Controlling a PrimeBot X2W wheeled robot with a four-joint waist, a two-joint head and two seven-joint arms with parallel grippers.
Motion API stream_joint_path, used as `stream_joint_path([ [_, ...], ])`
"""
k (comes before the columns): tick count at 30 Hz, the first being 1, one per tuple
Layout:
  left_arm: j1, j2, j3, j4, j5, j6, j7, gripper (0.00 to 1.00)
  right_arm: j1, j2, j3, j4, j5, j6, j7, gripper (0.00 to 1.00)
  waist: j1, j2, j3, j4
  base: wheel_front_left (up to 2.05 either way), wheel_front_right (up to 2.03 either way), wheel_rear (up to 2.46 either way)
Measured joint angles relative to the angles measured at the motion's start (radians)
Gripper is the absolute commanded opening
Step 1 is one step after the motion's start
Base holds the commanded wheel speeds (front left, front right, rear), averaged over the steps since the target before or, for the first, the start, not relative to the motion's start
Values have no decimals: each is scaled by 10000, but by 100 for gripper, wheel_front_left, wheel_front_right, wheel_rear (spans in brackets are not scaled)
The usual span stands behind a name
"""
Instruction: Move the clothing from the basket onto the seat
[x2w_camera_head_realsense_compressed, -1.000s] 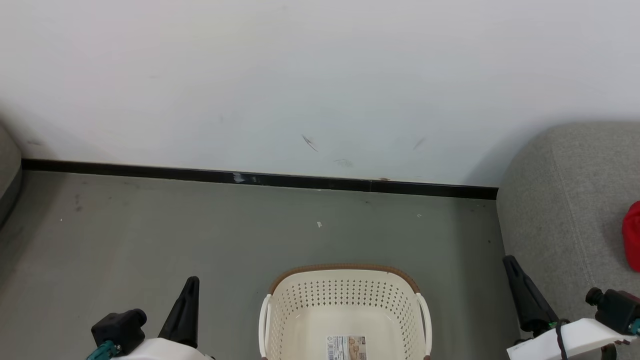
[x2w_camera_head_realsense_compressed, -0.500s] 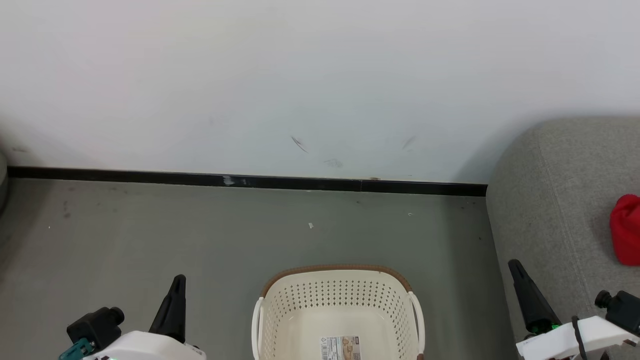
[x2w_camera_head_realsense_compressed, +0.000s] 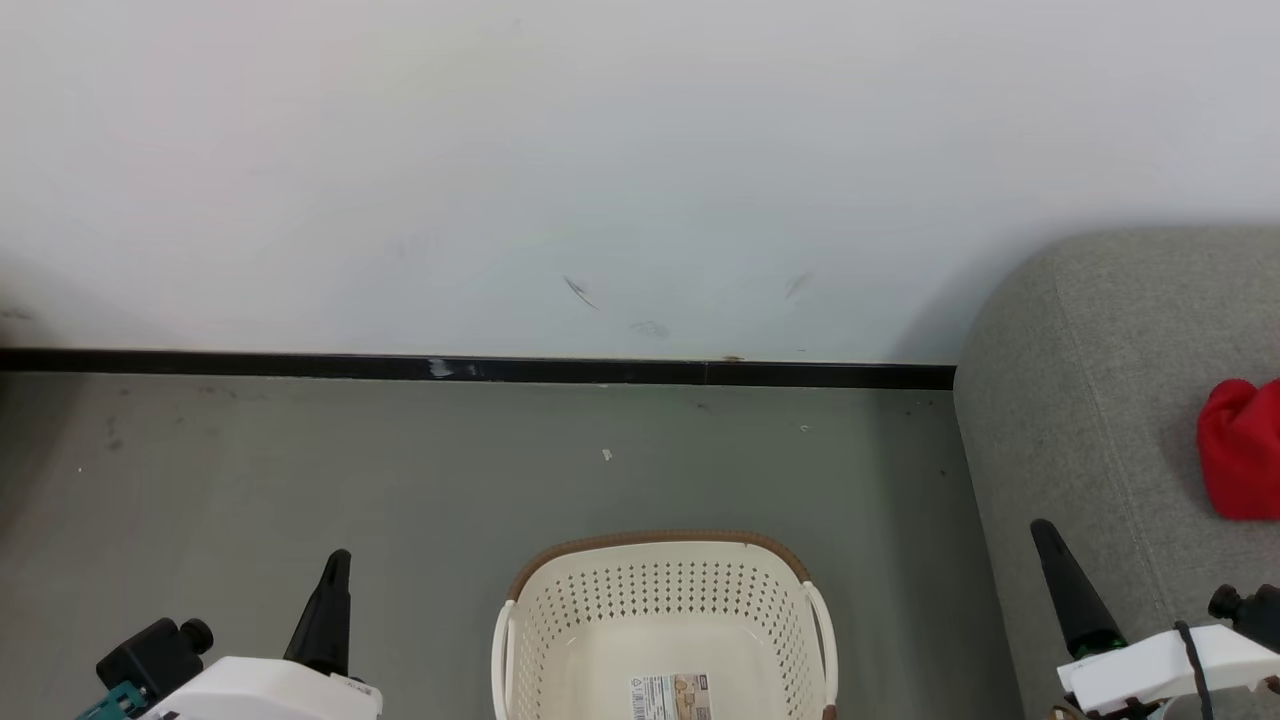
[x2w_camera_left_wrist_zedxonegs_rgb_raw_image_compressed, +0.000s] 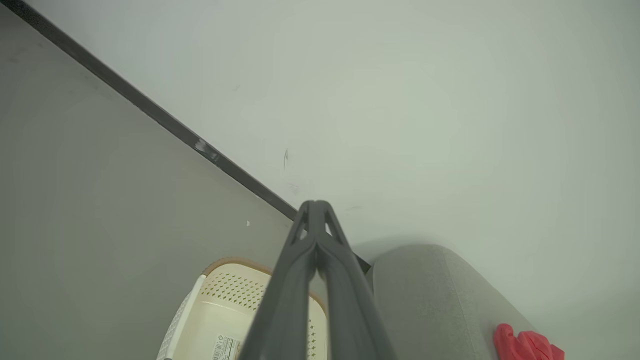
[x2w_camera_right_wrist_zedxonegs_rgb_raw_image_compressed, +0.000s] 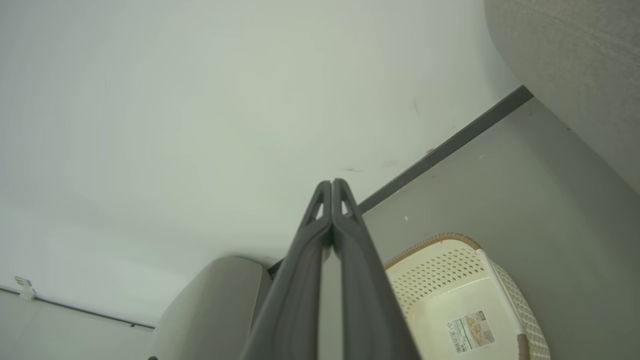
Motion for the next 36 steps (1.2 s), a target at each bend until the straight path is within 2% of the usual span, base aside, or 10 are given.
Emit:
stream_joint_path([
  [13, -5, -104, 564, 128, -1597, -293, 439, 0, -375, 46, -251, 364, 1801, 0, 418, 0, -52, 0, 45, -194, 0, 0, 0],
  [36, -47, -337, 1501, 359, -4172, -894, 1170, 0, -778, 169, -625, 943, 4753, 0, 1101, 0, -61, 0, 62, -510, 0, 0, 0],
])
